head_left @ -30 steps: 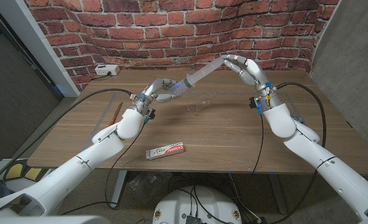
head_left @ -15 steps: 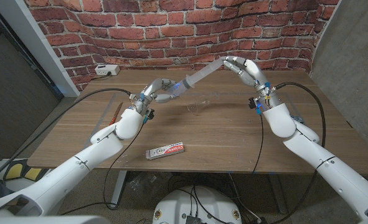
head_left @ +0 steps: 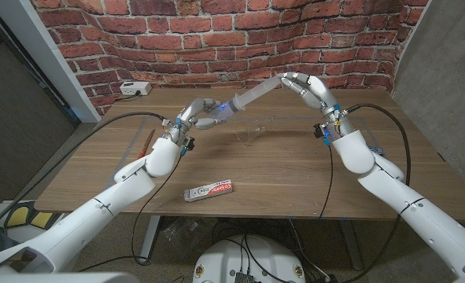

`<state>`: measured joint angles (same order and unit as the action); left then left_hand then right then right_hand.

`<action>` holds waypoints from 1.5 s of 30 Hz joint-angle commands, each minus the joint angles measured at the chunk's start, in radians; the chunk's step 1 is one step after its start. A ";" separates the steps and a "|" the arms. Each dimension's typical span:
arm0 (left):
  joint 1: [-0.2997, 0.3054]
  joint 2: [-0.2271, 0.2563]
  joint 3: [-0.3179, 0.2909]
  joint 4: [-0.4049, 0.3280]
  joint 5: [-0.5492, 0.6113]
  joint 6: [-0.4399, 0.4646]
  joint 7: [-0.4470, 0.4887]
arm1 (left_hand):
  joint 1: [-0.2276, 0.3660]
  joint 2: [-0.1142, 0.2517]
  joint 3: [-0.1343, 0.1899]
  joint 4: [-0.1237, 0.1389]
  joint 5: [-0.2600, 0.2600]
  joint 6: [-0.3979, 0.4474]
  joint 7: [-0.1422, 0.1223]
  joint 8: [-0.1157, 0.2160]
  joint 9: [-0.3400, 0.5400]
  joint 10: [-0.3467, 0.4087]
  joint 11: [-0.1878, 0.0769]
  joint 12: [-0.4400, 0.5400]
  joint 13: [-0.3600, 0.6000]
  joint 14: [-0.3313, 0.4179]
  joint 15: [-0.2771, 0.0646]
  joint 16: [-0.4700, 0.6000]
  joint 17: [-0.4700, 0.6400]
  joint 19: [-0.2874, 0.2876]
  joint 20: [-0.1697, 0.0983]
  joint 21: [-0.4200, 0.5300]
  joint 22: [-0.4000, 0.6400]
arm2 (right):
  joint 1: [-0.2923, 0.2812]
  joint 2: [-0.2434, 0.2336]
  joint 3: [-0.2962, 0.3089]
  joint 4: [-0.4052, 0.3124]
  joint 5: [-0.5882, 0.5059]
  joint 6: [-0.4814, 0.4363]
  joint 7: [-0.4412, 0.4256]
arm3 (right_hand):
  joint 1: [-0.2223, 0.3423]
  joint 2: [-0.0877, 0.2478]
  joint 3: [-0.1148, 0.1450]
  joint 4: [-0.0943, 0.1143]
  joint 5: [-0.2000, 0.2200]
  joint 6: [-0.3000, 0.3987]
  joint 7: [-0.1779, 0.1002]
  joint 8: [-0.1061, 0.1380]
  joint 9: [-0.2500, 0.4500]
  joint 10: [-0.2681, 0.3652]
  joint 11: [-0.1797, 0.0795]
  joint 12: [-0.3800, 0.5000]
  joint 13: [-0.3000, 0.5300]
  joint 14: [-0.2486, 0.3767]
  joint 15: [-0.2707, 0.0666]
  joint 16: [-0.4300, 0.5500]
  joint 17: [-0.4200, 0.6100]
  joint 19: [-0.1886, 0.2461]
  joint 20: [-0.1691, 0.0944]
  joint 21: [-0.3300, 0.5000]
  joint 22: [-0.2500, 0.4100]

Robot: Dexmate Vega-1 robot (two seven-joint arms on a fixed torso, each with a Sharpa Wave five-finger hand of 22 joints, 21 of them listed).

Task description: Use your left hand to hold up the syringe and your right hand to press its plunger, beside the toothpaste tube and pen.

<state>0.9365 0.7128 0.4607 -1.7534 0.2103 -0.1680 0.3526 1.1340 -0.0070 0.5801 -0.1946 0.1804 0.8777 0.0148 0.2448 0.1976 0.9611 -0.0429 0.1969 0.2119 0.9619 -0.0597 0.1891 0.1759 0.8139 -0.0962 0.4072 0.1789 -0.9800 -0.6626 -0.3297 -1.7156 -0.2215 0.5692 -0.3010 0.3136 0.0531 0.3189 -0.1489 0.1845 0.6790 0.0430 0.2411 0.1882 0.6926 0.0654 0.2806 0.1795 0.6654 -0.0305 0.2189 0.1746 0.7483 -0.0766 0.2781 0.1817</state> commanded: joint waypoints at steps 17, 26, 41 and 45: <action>-0.004 -0.016 0.003 -0.006 0.017 -0.024 0.011 | 0.036 0.070 0.063 0.053 0.008 0.203 -0.041 -0.001 0.006 0.105 -0.092 0.003 0.002 0.095 -0.136 0.004 0.003 0.006 0.001 0.007 0.004 | 0.006 -0.013 -0.030 -0.010 0.028 -0.013 0.068 | 0.013 -0.002 0.006 0.004 -0.001 0.000 0.007 -0.008 0.006 -0.003 0.006 -0.009 0.004 -0.007 0.009 -0.013 0.006 -0.002 -0.004 -0.004 0.002; 0.001 -0.017 -0.002 -0.003 0.016 -0.030 0.015 | 0.035 0.069 0.064 0.053 0.008 0.204 -0.043 -0.002 0.006 0.109 -0.092 0.005 0.002 0.099 -0.134 0.005 0.003 0.008 0.001 0.008 0.004 | 0.007 -0.019 -0.037 -0.023 0.029 -0.032 0.085 | 0.012 -0.002 0.006 0.005 -0.001 -0.006 0.004 -0.014 0.006 -0.008 0.007 -0.014 0.004 -0.012 0.011 -0.018 0.006 -0.008 -0.001 -0.009 0.002; -0.004 -0.022 -0.002 0.002 0.012 -0.041 0.007 | 0.034 0.068 0.066 0.053 0.008 0.207 -0.043 -0.004 0.006 0.107 -0.091 0.003 0.003 0.101 -0.138 0.005 0.003 0.009 0.001 0.010 0.005 | 0.013 -0.026 -0.055 -0.029 0.044 -0.049 0.114 | 0.012 -0.002 0.007 0.007 -0.002 -0.007 0.005 -0.018 0.006 -0.008 0.008 -0.019 0.005 -0.013 0.013 -0.021 0.007 -0.010 0.000 -0.014 0.002; -0.004 -0.023 -0.002 0.002 0.013 -0.041 0.008 | 0.033 0.068 0.067 0.053 0.008 0.207 -0.041 -0.004 0.007 0.110 -0.092 0.004 0.003 0.102 -0.137 0.005 0.003 0.009 0.000 0.010 0.005 | 0.015 -0.026 -0.058 -0.025 0.049 -0.047 0.117 | 0.012 -0.002 0.007 0.007 -0.002 -0.006 0.005 -0.018 0.006 -0.008 0.007 -0.019 0.005 -0.013 0.013 -0.021 0.007 -0.011 0.001 -0.014 0.002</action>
<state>0.9341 0.6928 0.4594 -1.7553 0.2263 -0.2050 0.3656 1.1340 -0.0071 0.5840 -0.1986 0.1851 0.8939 0.0235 0.2380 0.2024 0.9665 -0.0376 0.1967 0.2120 0.9664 -0.0552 0.1890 0.1759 0.8139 -0.0962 0.4108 0.1788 -0.9700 -0.6858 -0.3763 -1.7424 -0.1826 0.5278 -0.1982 0.3175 0.0491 0.3230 -0.1446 0.1846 0.6746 0.0465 0.2255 0.1888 0.6850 0.0659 0.2649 0.1793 0.6523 -0.0174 0.1995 0.1800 0.7402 -0.0767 0.2661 0.1817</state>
